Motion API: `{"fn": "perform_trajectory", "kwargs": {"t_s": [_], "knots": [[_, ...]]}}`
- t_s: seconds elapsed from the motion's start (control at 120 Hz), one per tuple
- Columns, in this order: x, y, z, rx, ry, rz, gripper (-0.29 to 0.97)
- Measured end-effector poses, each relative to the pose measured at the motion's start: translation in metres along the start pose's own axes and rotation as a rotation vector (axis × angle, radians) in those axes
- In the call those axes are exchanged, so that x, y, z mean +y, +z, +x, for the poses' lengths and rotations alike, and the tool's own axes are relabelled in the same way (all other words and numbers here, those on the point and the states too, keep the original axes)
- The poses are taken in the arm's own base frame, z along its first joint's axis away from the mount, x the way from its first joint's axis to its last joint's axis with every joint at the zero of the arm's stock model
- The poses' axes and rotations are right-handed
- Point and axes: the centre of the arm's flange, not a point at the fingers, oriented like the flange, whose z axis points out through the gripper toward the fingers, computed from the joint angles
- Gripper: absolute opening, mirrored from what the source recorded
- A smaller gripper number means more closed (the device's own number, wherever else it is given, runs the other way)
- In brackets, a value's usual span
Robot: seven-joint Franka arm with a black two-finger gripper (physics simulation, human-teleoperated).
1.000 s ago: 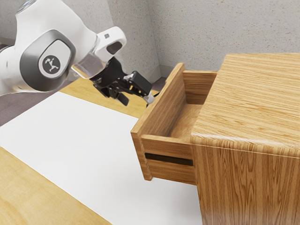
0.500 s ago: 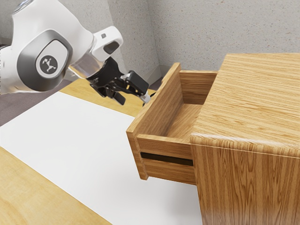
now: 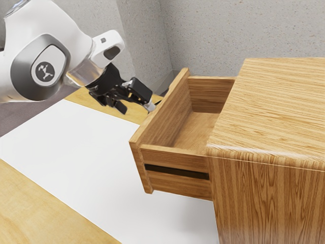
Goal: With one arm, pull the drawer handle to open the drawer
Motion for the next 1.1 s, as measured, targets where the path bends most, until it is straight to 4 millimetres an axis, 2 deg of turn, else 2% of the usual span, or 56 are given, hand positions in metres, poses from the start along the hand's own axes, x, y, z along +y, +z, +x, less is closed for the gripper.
{"fn": "perform_trajectory", "kwargs": {"t_s": [0.308, 0.467, 0.508, 0.642, 0.708, 0.742, 0.825, 0.867, 0.883, 0.925, 0.975, 1.025, 1.1], "knots": [[-0.022, -0.001, 0.0, 0.003, -0.036, 0.03, 0.68], [-0.029, -0.009, -0.003, 0.012, -0.048, 0.038, 0.68], [-0.028, -0.018, -0.004, 0.025, -0.045, 0.039, 0.68], [-0.02, -0.06, -0.01, 0.089, -0.033, 0.038, 0.68], [-0.007, -0.087, -0.015, 0.124, -0.011, 0.03, 0.68], [0.007, -0.11, -0.015, 0.145, 0.017, 0.016, 0.68], [0.053, -0.187, -0.004, 0.177, 0.147, 0.013, 0.68], [0.062, -0.206, -0.004, 0.141, 0.193, 0.025, 0.68], [0.063, -0.201, -0.002, 0.106, 0.208, 0.031, 0.68], [0.07, -0.168, 0.003, -0.011, 0.25, 0.052, 0.68], [0.089, -0.136, -0.001, -0.125, 0.31, 0.073, 0.68], [0.1, -0.119, -0.007, -0.2, 0.335, 0.112, 0.68], [0.093, -0.102, -0.009, -0.28, 0.312, 0.168, 0.68]]}}
